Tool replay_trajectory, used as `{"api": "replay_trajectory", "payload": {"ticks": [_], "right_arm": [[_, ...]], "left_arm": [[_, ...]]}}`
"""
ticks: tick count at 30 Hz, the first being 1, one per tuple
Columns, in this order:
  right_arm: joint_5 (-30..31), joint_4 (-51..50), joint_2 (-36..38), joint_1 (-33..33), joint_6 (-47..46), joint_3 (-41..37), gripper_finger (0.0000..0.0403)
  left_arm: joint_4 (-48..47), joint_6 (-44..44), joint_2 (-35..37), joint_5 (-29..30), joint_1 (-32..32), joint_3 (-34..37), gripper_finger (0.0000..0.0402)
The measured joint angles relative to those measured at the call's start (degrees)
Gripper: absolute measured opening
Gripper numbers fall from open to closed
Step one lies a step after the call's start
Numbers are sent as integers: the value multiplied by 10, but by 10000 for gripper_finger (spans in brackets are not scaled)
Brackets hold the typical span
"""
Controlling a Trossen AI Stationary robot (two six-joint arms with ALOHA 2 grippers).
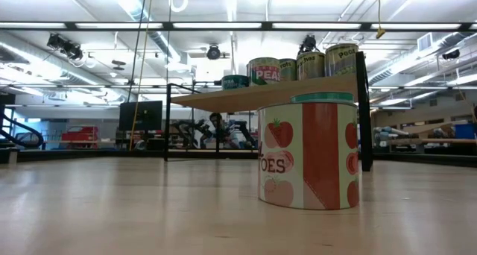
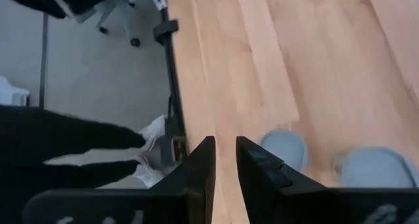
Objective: Pick and place cans onto a shelf
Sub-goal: Put the white canned mixed vegetables on the shelf
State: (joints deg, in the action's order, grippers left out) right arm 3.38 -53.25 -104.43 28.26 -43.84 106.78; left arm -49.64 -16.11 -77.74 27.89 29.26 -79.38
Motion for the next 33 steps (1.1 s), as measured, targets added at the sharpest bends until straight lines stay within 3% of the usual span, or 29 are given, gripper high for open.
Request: {"api": "replay_trajectory", "payload": {"ticks": [6,12,16,22,29,33], "right_arm": [[-6,-4,-63,-27,-10,60,67],[-2,-11,-121,-59,-31,113,67],[9,-12,-147,-80,-54,115,67],[9,-30,-157,-103,-71,115,70],[33,-74,-152,-128,45,115,73],[56,-109,-155,-127,61,115,75]], "left_arm": [[25,16,81,5,0,64,43],[114,47,168,-7,0,146,43],[172,62,222,-15,0,209,43],[218,18,291,-34,0,279,43],[236,4,352,-38,0,317,43],[248,-15,391,-38,0,344,43]]}}
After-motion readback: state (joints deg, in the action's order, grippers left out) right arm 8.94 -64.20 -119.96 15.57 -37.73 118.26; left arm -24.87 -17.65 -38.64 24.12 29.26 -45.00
